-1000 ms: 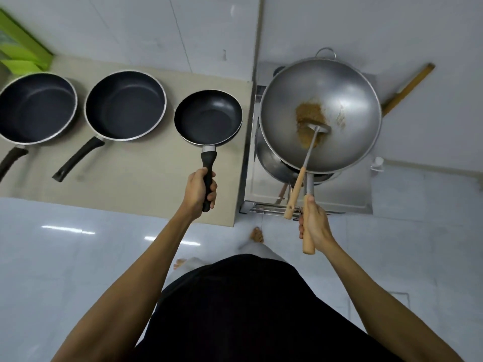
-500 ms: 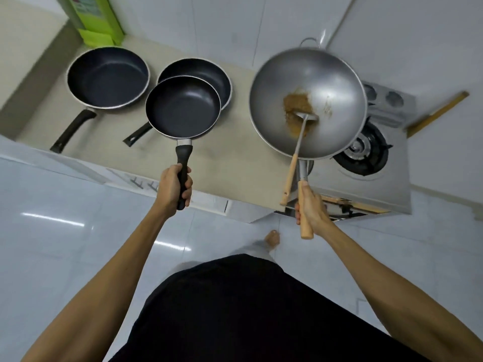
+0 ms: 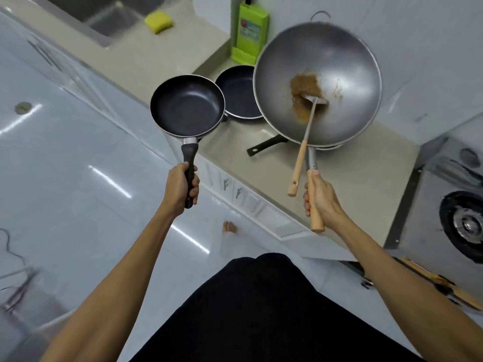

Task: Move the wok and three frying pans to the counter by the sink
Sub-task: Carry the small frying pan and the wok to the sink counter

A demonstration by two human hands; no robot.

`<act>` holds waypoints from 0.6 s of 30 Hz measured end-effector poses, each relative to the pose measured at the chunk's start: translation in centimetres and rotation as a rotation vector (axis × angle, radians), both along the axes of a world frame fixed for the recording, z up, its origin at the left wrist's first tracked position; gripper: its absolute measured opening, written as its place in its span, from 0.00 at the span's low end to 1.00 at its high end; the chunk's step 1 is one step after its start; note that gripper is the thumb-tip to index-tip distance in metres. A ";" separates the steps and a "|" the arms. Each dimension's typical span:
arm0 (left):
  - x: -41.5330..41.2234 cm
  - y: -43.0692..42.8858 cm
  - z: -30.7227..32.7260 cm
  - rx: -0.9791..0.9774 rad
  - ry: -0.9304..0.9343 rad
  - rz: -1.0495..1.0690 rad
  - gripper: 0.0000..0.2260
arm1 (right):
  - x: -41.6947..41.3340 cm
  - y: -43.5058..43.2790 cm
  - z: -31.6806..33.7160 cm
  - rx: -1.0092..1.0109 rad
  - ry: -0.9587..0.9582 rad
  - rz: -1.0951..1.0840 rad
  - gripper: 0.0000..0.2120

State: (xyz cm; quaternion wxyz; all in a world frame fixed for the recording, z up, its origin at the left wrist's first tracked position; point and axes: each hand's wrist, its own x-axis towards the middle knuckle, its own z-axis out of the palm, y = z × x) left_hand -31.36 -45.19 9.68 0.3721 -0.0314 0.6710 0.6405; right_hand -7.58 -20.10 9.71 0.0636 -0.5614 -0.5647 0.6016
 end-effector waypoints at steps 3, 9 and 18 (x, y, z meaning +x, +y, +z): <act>-4.6 -2.1 0.2 -0.006 0.000 0.069 0.11 | -6.2 -1.0 -0.1 0.001 0.007 0.104 0.26; -15.7 -5.5 0.3 -0.063 0.020 0.188 0.10 | -18.4 -2.3 0.0 0.017 -0.019 0.265 0.27; -29.6 -8.7 0.6 -0.046 -0.012 0.326 0.11 | -35.8 -4.4 1.2 -0.013 -0.045 0.445 0.26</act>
